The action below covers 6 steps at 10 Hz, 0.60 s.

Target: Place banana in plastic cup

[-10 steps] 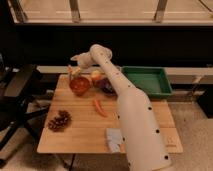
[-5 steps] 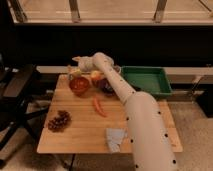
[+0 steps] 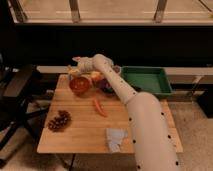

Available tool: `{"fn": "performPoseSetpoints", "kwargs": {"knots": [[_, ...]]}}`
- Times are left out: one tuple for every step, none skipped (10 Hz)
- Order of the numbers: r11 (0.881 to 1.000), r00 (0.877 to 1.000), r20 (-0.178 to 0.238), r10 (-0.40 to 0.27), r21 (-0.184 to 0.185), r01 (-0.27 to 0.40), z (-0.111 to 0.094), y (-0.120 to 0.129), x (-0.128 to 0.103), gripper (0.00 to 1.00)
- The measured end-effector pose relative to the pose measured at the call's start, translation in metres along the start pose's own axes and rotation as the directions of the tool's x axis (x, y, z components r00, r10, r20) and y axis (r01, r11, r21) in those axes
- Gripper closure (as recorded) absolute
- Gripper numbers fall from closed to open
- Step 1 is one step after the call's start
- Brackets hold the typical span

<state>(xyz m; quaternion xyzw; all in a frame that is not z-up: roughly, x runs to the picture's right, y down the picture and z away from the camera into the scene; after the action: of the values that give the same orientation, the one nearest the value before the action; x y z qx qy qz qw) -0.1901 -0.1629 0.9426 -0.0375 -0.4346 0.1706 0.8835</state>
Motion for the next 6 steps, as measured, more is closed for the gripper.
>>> {"fn": "performPoseSetpoints", "kwargs": {"knots": [[1.000,1.000,-0.002,-0.002,-0.002,0.002,0.001,0.001,0.000,0.35],[1.000,1.000,-0.004,-0.006,-0.001,0.006,0.001,-0.001,0.000,0.35],[1.000,1.000,-0.012,-0.026,0.004,0.026,0.008,-0.003,0.000,0.35],[0.999,0.999,-0.015,-0.039,0.017,0.039,0.013,-0.005,0.000,0.35],[0.999,0.999,-0.019,-0.044,0.028,0.045,0.018,-0.004,-0.001,0.35],[0.998,0.999,-0.031,-0.045,0.053,0.046,0.022,-0.006,0.001,0.35]]}}
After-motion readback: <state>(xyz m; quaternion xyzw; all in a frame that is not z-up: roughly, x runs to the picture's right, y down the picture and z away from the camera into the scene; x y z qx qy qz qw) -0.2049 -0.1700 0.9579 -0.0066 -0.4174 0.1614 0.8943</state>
